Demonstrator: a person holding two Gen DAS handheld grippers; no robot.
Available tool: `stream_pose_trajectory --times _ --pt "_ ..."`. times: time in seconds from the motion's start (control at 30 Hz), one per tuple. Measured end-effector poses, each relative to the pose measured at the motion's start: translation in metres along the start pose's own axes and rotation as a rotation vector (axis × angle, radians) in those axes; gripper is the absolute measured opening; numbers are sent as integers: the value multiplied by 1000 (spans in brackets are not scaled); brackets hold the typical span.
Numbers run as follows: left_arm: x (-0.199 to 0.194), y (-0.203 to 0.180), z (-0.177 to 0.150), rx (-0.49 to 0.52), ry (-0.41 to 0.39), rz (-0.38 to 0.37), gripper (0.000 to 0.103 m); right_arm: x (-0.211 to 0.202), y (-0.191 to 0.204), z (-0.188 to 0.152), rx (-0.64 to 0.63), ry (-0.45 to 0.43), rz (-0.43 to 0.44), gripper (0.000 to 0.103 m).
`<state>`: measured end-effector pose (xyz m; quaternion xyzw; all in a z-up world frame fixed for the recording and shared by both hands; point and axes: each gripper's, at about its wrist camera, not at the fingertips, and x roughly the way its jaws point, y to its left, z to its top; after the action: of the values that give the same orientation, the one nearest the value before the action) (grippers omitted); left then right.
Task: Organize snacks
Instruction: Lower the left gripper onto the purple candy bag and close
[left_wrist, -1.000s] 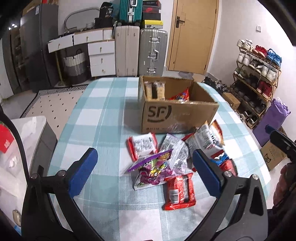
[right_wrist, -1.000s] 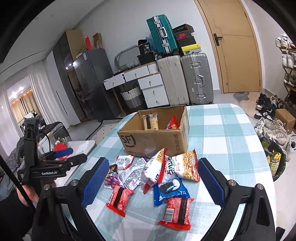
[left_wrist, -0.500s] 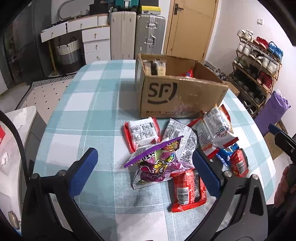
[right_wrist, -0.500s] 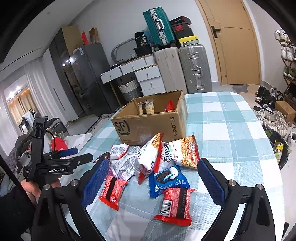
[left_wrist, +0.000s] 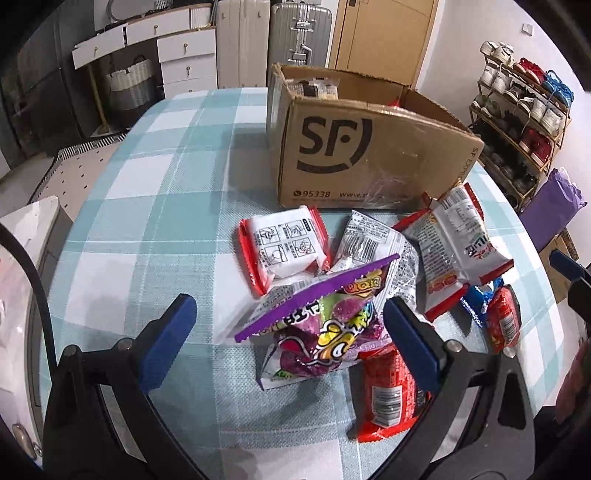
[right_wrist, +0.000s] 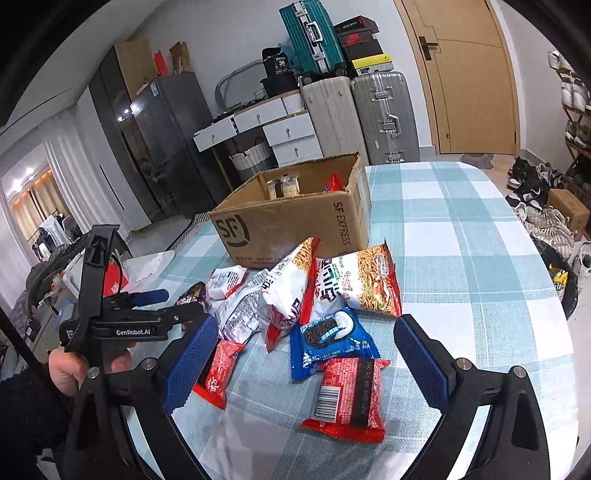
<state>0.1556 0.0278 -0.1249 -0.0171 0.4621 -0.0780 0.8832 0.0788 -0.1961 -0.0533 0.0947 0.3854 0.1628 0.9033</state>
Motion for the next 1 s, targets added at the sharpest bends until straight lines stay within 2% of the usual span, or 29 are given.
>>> stream_pose_trajectory --times 0.13,0.33,0.4,0.53,0.57,0.6,1.0 --pt "14 0 -1 -12 27 0 99 2 1 -2 -2 10 -3 98" --pt "21 -1 -1 -7 25 -12 89 5 7 -6 -41 23 -16 98" --pt "21 -1 -1 -5 22 -33 78 5 8 -6 -42 24 -13 98" --pt "20 2 -2 -20 37 -72 73 6 7 -7 -41 30 -13 98" --pt "19 3 -4 -21 39 -76 71 7 7 -7 -41 31 -15 98" --pt "18 3 -5 -21 42 -80 63 7 7 -6 -41 31 -16 98" --pt "12 3 -13 11 52 -103 55 8 2 -8 -29 37 -32 98"
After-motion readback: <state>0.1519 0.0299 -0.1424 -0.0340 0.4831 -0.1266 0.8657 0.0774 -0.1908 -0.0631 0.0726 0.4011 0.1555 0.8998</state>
